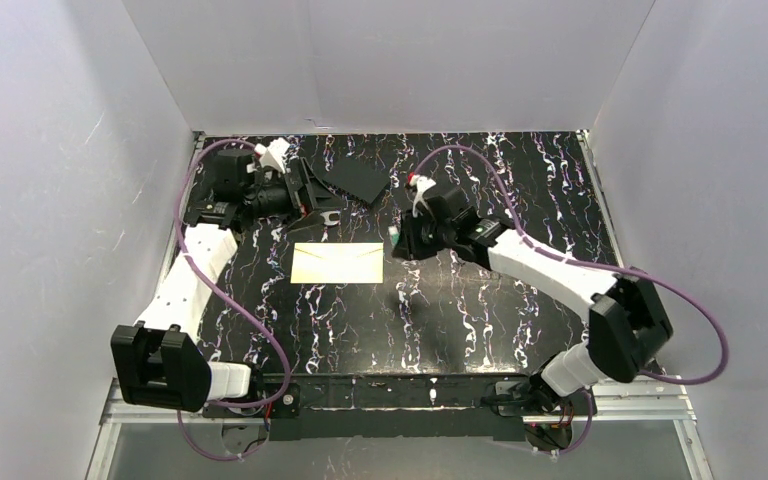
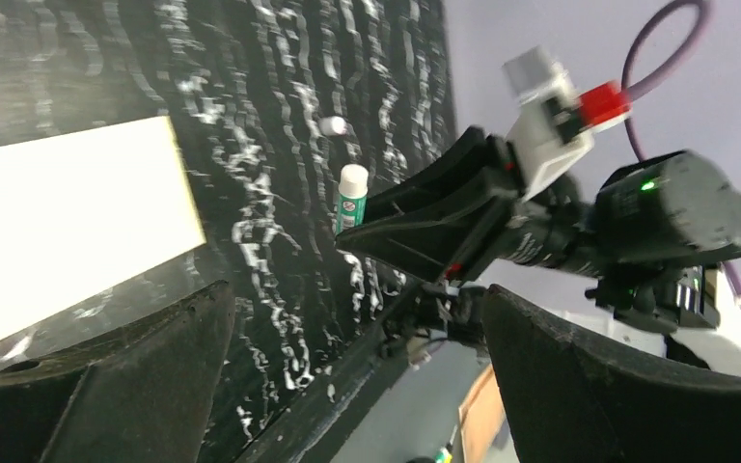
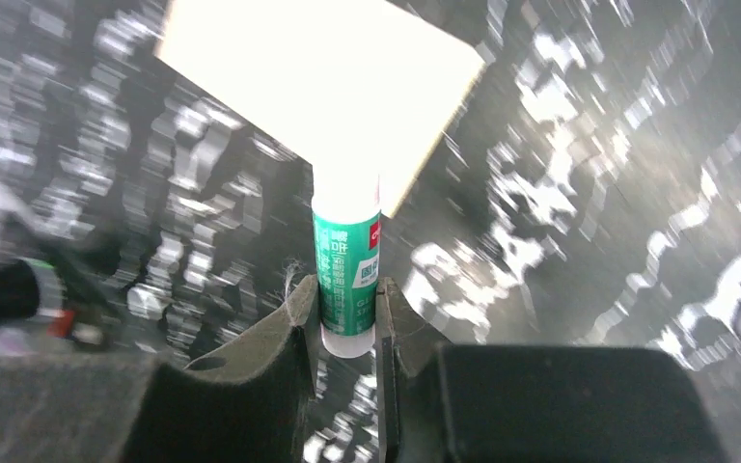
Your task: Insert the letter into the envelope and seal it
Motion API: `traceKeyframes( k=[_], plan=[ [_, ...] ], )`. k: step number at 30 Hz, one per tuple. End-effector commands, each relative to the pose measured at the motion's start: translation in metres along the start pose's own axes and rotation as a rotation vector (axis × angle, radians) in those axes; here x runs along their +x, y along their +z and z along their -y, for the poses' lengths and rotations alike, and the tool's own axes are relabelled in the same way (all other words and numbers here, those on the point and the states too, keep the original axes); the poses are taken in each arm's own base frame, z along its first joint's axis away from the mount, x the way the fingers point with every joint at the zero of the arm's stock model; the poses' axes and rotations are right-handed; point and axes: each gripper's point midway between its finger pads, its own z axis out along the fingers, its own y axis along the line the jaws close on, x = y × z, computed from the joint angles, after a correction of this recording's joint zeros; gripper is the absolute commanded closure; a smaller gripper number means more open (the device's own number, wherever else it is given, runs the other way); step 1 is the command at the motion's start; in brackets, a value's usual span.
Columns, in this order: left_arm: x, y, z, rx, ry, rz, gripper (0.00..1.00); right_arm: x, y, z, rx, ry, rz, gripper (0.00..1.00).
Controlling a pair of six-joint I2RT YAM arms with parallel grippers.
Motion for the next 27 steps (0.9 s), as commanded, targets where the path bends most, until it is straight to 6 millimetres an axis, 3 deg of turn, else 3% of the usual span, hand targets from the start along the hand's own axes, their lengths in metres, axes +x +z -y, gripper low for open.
traceKeyframes(
  k=[1, 5, 9, 11, 15, 21, 27],
  plan=[
    [0.011, -0.004, 0.063, 0.314, 0.128, -0.034, 0.04, -0.094, -0.049, -0.091, -0.390, 0.069, 0.321, 0.79],
    [0.021, -0.007, 0.089, 0.436, 0.218, -0.035, 0.06, -0.125, -0.076, -0.126, -0.559, 0.107, 0.401, 0.79],
    [0.025, -0.010, 0.098, 0.457, 0.258, -0.036, 0.21, -0.139, -0.094, -0.142, -0.644, 0.119, 0.443, 0.78],
    [0.023, -0.011, 0.101, 0.452, 0.246, -0.025, 0.33, -0.141, -0.098, -0.148, -0.678, 0.111, 0.439, 0.78],
    [0.019, -0.008, 0.102, 0.442, 0.222, -0.018, 0.48, -0.141, -0.106, -0.159, -0.750, 0.092, 0.438, 0.84],
    [0.016, -0.002, 0.103, 0.449, 0.140, -0.045, 0.59, -0.135, -0.110, -0.167, -0.810, 0.051, 0.416, 0.87],
    [0.021, 0.001, 0.104, 0.496, 0.080, -0.087, 0.86, -0.129, -0.107, -0.168, -0.826, 0.033, 0.390, 0.92]
  ],
)
